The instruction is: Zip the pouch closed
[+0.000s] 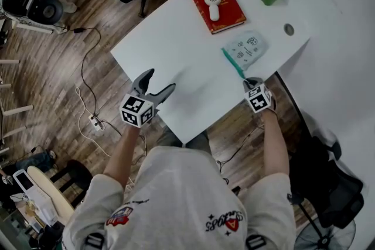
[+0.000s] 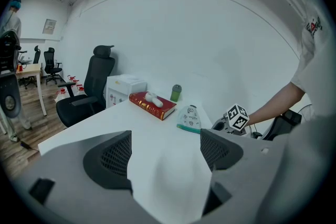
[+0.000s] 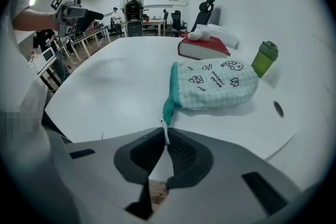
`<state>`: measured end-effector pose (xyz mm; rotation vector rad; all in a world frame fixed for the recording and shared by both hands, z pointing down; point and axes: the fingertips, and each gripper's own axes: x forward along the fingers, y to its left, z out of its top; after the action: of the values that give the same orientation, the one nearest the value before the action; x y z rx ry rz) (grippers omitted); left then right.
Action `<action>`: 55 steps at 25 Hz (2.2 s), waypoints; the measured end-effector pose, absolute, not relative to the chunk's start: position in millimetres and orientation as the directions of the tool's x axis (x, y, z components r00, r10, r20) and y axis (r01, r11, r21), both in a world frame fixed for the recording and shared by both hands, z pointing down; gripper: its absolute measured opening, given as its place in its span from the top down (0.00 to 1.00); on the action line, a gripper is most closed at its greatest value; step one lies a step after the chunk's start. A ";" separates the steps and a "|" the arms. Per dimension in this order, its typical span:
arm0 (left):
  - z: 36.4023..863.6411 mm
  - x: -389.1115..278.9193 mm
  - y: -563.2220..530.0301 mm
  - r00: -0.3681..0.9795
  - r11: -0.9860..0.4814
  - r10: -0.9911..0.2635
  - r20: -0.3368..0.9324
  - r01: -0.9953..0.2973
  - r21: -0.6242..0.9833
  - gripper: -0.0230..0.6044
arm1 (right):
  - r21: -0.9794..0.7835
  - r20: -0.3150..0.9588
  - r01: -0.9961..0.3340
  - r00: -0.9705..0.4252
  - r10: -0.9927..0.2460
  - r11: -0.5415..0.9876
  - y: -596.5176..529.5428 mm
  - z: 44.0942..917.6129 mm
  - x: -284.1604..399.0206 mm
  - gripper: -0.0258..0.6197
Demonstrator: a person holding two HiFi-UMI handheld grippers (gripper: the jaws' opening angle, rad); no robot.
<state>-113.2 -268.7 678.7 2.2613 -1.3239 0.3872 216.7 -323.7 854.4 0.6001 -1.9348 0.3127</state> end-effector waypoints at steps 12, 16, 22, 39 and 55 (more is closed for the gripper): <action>667.6 -111.1 -265.5 0.518 -0.441 -0.728 0.449 -0.856 0.270 0.32 | -0.006 0.859 -0.639 -0.397 -0.323 0.769 -318.7 814.7 197.7 0.93; 664.0 -106.7 -266.4 0.531 -0.455 -0.727 0.436 -0.847 0.273 0.32 | -0.030 0.847 -0.650 -0.419 -0.326 0.759 -318.1 798.7 195.8 0.94; 649.1 -102.0 -268.2 0.548 -0.473 -0.734 0.401 -0.836 0.277 0.32 | -0.053 0.786 -0.668 -0.486 -0.382 0.742 -331.9 756.3 182.0 0.94; 597.5 -90.8 -279.0 0.591 -0.539 -0.747 0.305 -0.806 0.244 0.32 | -0.079 0.684 -0.687 -0.565 -0.462 0.723 -340.3 647.9 163.0 0.94; 548.5 -83.4 -291.7 0.639 -0.591 -0.741 0.204 -0.766 0.252 0.32 | -0.074 0.616 -0.631 -0.638 -0.462 0.772 -292.4 577.9 145.1 0.94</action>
<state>-83.4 -291.7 548.5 2.5467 -1.2083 0.1103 145.1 -292.4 577.9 0.8138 -2.3766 0.3797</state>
